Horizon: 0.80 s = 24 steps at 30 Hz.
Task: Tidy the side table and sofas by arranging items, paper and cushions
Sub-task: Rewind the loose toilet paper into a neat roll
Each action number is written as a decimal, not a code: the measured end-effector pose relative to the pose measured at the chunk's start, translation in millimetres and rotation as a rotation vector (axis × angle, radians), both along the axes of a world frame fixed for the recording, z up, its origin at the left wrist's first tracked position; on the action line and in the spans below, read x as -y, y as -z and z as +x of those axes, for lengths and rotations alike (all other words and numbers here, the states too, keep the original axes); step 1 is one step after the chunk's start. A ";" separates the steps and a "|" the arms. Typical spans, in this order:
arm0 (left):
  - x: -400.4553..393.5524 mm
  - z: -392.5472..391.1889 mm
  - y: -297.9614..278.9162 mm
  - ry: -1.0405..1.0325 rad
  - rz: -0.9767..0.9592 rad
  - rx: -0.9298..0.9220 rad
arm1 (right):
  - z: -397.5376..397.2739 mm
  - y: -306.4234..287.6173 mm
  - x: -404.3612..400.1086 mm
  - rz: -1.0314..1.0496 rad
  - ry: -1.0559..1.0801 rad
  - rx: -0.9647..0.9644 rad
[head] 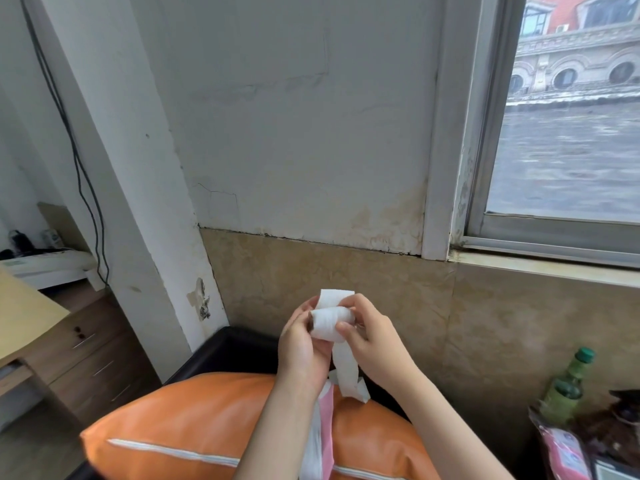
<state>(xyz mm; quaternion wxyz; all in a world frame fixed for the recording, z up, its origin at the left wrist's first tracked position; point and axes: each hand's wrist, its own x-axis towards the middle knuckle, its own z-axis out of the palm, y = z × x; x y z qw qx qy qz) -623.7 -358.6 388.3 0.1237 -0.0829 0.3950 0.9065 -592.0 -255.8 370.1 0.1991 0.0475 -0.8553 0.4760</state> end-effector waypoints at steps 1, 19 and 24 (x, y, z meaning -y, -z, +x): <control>2.7 0.8 -1.6 0.049 0.018 0.004 | 0.0 -2.4 -1.2 0.024 -0.024 0.005; 13.0 -17.5 -7.2 0.141 0.022 0.033 | 3.9 -20.1 -3.0 0.100 -0.136 0.132; 8.6 -8.2 -8.4 0.244 -0.046 -0.043 | 0.3 -18.4 -8.4 -0.019 -0.093 0.145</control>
